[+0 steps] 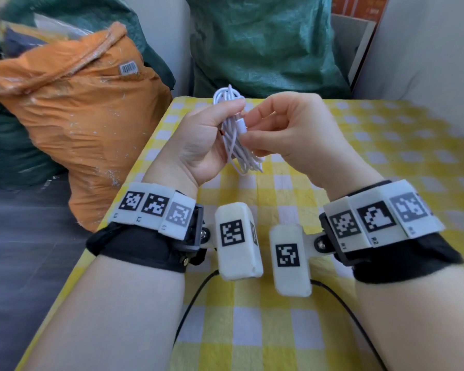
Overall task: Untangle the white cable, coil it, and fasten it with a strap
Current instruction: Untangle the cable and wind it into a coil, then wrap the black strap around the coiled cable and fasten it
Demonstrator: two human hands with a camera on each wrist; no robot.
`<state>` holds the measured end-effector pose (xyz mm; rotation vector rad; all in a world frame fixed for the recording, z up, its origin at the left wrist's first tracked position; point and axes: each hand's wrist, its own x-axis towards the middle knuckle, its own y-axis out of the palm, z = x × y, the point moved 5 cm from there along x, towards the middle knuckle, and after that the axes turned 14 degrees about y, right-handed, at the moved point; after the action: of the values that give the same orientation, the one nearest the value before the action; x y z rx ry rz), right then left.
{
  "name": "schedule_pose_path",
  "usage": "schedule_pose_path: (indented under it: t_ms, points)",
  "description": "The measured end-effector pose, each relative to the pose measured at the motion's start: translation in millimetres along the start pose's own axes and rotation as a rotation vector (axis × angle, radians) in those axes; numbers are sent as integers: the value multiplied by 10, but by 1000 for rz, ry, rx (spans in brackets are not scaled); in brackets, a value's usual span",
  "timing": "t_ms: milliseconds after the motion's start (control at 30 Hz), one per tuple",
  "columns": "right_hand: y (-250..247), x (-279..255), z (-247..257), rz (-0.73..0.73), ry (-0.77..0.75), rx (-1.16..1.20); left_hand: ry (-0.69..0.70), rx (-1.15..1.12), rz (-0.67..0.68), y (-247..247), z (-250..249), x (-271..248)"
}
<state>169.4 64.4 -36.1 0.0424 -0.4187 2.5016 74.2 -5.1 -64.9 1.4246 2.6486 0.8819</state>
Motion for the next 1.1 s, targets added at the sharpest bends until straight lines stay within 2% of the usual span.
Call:
schedule_pose_path:
  t_ms: [200, 367, 500, 600, 767, 867, 967, 1100]
  points:
    - [-48, 3, 16, -71, -37, 15, -45, 62, -4, 9, -2, -38]
    - [-125, 19, -26, -199, -40, -174, -71, 89, 23, 38, -2, -58]
    - [-71, 26, -67, -75, -9, -173, -102, 110, 76, 128, -3, -93]
    - [-9, 18, -88, 59, 26, -56, -155, 89, 135, 177, 24, -112]
    - [-13, 31, -126, 128, 18, -26, -232, 73, 207, 204, 61, -146]
    - [-42, 38, -143, 111, 17, -76, -283, 97, 255, 239, 100, -168]
    - [-70, 29, -138, 71, 6, -95, -307, 100, 246, 238, 139, -160]
    - [-136, 57, -138, -57, -8, -78, -286, 128, 249, 213, 152, -139]
